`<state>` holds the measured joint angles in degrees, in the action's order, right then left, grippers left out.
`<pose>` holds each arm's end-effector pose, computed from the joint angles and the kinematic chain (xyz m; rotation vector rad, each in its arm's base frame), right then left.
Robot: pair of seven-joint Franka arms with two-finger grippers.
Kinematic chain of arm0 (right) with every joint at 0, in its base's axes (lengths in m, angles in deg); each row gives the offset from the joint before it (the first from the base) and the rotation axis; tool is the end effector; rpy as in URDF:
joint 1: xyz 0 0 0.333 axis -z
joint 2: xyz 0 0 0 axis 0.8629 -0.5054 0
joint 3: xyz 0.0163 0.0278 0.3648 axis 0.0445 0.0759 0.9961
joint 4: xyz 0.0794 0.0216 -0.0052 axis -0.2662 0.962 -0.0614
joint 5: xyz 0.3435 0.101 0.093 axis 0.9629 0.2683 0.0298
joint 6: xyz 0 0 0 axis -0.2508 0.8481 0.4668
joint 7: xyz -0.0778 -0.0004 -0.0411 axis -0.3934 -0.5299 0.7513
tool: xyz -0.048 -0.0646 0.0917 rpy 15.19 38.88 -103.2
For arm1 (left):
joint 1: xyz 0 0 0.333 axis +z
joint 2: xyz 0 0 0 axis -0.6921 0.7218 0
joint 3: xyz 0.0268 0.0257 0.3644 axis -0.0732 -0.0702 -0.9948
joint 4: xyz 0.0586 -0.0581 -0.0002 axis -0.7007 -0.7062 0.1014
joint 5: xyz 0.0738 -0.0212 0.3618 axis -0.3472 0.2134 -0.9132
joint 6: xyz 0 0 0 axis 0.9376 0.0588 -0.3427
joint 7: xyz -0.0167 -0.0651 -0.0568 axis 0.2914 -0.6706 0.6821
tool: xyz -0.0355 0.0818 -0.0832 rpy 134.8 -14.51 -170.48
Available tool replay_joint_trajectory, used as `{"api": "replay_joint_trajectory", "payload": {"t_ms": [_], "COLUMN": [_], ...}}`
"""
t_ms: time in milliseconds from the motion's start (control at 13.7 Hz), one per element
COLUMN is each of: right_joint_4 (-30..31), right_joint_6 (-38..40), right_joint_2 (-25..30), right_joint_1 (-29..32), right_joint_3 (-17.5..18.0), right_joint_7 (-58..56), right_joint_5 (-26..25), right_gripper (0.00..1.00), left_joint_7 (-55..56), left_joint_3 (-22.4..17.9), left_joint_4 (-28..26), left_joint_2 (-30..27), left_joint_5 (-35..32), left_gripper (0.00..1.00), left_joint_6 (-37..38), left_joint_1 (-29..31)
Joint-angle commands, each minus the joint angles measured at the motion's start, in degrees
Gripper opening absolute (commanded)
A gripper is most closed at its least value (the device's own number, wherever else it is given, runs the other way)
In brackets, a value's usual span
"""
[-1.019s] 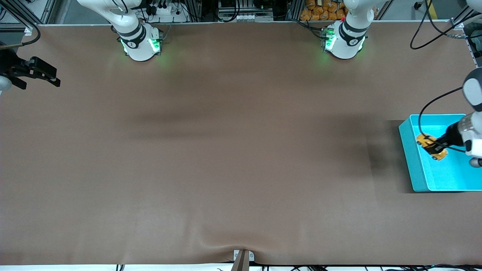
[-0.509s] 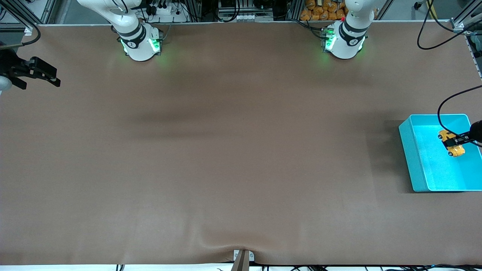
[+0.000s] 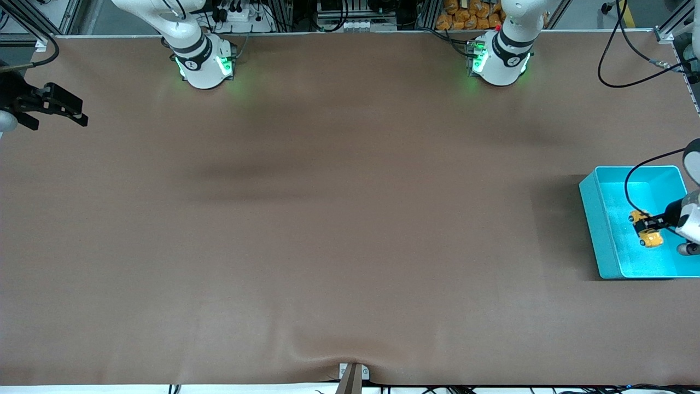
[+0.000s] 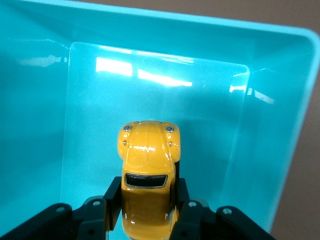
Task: Wind and store yellow beetle car
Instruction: 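Lower the car into the box and open the left gripper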
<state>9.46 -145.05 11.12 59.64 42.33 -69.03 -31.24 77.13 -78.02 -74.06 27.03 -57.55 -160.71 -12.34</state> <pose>0.4818 -0.0173 0.6739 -3.1290 -0.1115 0.0840 0.6320 0.2698 0.3112 -3.0335 -0.2164 -0.0067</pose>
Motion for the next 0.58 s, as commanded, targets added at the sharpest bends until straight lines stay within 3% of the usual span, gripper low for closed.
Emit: {"api": "replay_joint_trajectory", "payload": {"t_ms": [0, 509], "right_joint_4": [0.96, 1.05], "right_joint_6": [-0.56, -0.64], "right_joint_2": [1.14, 1.14], "right_joint_1": [-0.27, -0.27], "right_joint_3": [-0.07, -0.07], "right_joint_7": [1.08, 1.08], "right_joint_5": [0.58, 0.58], "right_gripper": [1.00, 1.00], "left_joint_7": [-3.20, -3.74], "left_joint_3": [0.35, 0.35], "left_joint_4": [1.22, -0.19], "left_joint_2": [1.86, 5.47], "left_joint_5": [-2.07, -6.11], "left_gripper": [0.00, 0.00], "left_joint_6": [-1.95, -4.59], "left_joint_1": [2.46, 3.34]}}
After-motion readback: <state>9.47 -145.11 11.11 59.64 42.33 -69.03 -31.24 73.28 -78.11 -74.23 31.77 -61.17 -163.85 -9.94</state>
